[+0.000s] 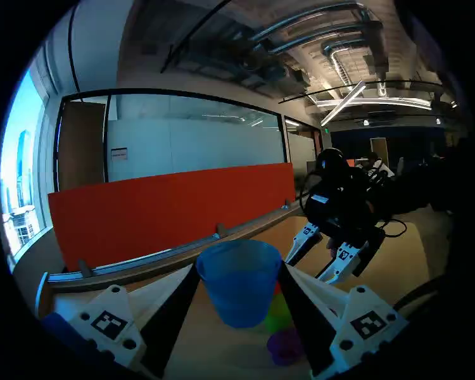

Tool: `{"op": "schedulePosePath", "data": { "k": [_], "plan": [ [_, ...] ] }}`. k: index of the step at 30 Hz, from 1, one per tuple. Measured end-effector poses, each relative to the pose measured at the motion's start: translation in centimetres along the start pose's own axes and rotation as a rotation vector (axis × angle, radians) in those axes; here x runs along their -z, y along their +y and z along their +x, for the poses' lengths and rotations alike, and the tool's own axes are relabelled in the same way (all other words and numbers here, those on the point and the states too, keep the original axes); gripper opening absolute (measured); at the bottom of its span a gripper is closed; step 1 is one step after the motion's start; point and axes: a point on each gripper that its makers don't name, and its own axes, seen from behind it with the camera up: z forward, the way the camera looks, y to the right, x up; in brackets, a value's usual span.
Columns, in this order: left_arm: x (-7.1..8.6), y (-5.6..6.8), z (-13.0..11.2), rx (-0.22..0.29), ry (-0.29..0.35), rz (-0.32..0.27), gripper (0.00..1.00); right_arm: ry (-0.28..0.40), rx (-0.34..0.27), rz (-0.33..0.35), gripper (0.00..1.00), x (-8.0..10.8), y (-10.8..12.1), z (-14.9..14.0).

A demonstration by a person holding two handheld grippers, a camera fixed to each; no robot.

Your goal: Pour water

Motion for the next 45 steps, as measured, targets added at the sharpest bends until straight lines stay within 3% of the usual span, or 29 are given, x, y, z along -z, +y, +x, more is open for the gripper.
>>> {"op": "schedulePosePath", "data": {
  "k": [23,45],
  "plan": [
    [2.9,-0.8,-0.2,0.010,0.017,0.034,0.86,-0.123,0.030,0.031,1.00,-2.4,-1.1,-1.0],
    [3.5,-1.0,-0.7,0.022,0.027,0.035,0.86,-0.289,0.056,0.033,1.00,-2.8,-1.2,-2.5]
  ]
}}
